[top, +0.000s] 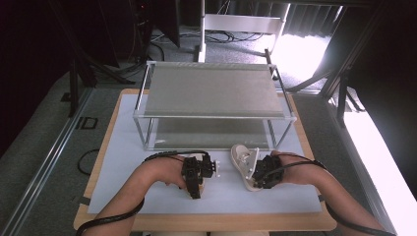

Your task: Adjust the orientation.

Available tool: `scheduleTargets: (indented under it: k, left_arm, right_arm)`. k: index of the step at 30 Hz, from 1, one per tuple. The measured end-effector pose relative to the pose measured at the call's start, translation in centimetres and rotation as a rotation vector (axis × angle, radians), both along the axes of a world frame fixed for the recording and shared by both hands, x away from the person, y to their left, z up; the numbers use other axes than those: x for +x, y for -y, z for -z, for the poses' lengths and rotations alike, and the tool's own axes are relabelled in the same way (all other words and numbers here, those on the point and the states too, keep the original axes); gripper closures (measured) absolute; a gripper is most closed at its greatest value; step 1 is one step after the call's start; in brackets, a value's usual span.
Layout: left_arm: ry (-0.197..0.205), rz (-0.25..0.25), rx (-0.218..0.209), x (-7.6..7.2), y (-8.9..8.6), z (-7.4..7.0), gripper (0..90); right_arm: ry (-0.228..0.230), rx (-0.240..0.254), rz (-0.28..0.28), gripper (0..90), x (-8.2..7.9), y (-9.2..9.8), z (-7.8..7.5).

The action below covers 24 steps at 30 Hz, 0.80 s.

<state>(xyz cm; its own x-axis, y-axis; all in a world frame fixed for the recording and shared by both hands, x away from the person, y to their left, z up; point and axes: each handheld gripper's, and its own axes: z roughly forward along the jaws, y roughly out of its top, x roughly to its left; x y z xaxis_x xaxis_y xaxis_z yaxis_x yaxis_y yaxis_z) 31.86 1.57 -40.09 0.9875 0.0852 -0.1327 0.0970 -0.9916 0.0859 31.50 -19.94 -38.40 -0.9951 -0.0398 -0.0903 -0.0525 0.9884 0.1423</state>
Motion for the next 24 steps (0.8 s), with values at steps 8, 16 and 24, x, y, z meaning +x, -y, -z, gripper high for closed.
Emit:
scheduleTargets:
  k: [8, 16, 24]
  left_arm:
    - [0.029, 0.022, -0.016, -0.5, -0.2, 0.0, 49.8]
    - [0.049, 0.052, -0.028, -0.6, -0.2, 0.3, 49.8]
    - [0.052, 0.073, -0.034, -0.6, -0.3, 1.2, 49.8]
  right_arm:
    - [-0.05, 0.022, 0.053, 74.7, -0.4, -2.7, 0.6]
    - [-0.033, 0.054, 0.013, 61.8, -0.8, -4.5, 1.5]
    - [-0.001, 0.035, -0.05, 63.0, -1.0, -4.1, 1.6]
